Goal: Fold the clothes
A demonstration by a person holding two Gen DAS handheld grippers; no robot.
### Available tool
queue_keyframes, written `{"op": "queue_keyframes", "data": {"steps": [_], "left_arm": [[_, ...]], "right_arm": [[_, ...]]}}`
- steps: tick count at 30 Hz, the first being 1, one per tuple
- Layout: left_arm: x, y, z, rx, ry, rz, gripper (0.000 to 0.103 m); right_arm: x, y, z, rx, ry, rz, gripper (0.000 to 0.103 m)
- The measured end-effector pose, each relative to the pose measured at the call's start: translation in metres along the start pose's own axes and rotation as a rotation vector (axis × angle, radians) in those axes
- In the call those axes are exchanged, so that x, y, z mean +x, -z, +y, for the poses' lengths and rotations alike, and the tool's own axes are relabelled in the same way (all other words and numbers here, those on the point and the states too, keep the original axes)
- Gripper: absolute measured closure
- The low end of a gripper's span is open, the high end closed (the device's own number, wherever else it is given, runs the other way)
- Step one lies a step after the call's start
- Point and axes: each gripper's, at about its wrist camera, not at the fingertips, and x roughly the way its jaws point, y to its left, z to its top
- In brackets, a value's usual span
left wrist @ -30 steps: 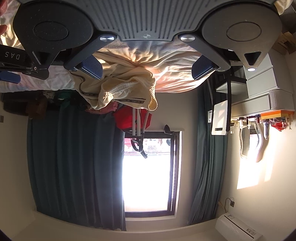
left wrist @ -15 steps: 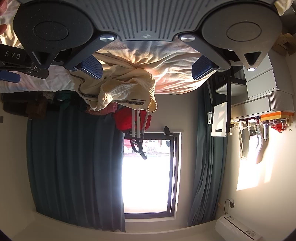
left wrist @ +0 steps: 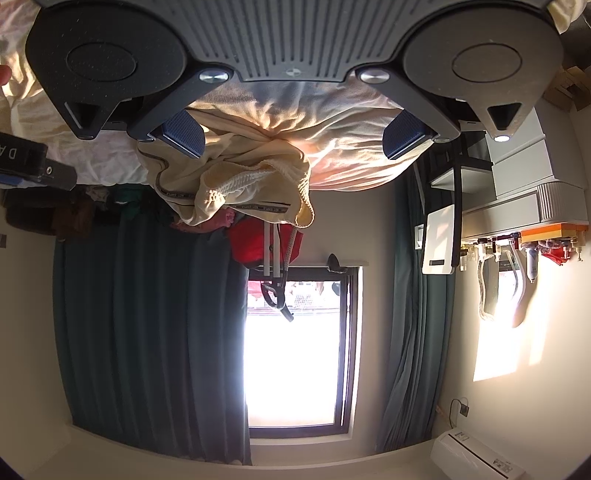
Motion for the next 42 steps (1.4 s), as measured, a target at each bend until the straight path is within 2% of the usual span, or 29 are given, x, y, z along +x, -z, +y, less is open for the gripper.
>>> {"op": "queue_keyframes", "data": {"steps": [3, 6, 8, 13, 17, 20, 25, 28, 32, 34, 37, 38, 39, 41, 42], "left_arm": [[0.003, 0.003, 0.001, 0.001, -0.002, 0.005, 0.000], [0.011, 0.007, -0.001, 0.012, -0.006, 0.027, 0.000], [0.018, 0.010, -0.002, 0.013, -0.003, 0.040, 0.000], [0.065, 0.013, -0.014, 0.026, -0.001, 0.055, 0.000], [0.129, 0.009, -0.031, 0.083, 0.005, 0.059, 0.000], [0.196, 0.005, -0.033, 0.075, 0.037, 0.110, 0.000], [0.308, -0.008, -0.026, 0.017, -0.047, 0.180, 0.000], [0.366, -0.019, -0.015, -0.040, -0.098, 0.186, 0.000], [0.429, -0.031, 0.002, -0.117, -0.129, 0.200, 0.000], [0.455, -0.037, 0.007, -0.125, -0.126, 0.232, 0.002], [0.480, -0.048, 0.007, -0.067, -0.129, 0.246, 0.008], [0.486, -0.052, 0.005, -0.038, -0.127, 0.247, 0.022], [0.491, -0.056, 0.002, -0.012, -0.121, 0.255, 0.043], [0.498, -0.066, -0.007, 0.028, -0.104, 0.284, 0.058], [0.498, -0.071, -0.012, 0.047, -0.096, 0.290, 0.062]], "right_arm": [[-0.003, -0.004, -0.001, 0.010, -0.007, -0.024, 0.010], [0.002, -0.003, -0.005, 0.054, -0.051, 0.020, 0.010], [0.004, 0.000, -0.007, 0.065, -0.047, 0.039, 0.010], [0.009, 0.005, -0.009, 0.072, -0.019, 0.073, 0.011], [0.012, 0.005, -0.019, 0.109, 0.008, 0.072, 0.011], [0.018, 0.007, -0.029, 0.158, 0.016, 0.087, 0.011], [0.041, 0.017, -0.045, 0.204, 0.025, 0.113, 0.011], [0.064, 0.028, -0.053, 0.223, 0.025, 0.130, 0.011], [0.099, 0.049, -0.060, 0.235, 0.002, 0.185, 0.011], [0.117, 0.061, -0.063, 0.242, -0.022, 0.224, 0.011], [0.135, 0.073, -0.071, 0.297, -0.058, 0.264, 0.011], [0.139, 0.075, -0.071, 0.298, -0.058, 0.263, 0.011], [0.144, 0.077, -0.071, 0.295, -0.058, 0.262, 0.011], [0.152, 0.080, -0.072, 0.288, -0.055, 0.259, 0.011], [0.155, 0.081, -0.072, 0.284, -0.051, 0.259, 0.011]]}}
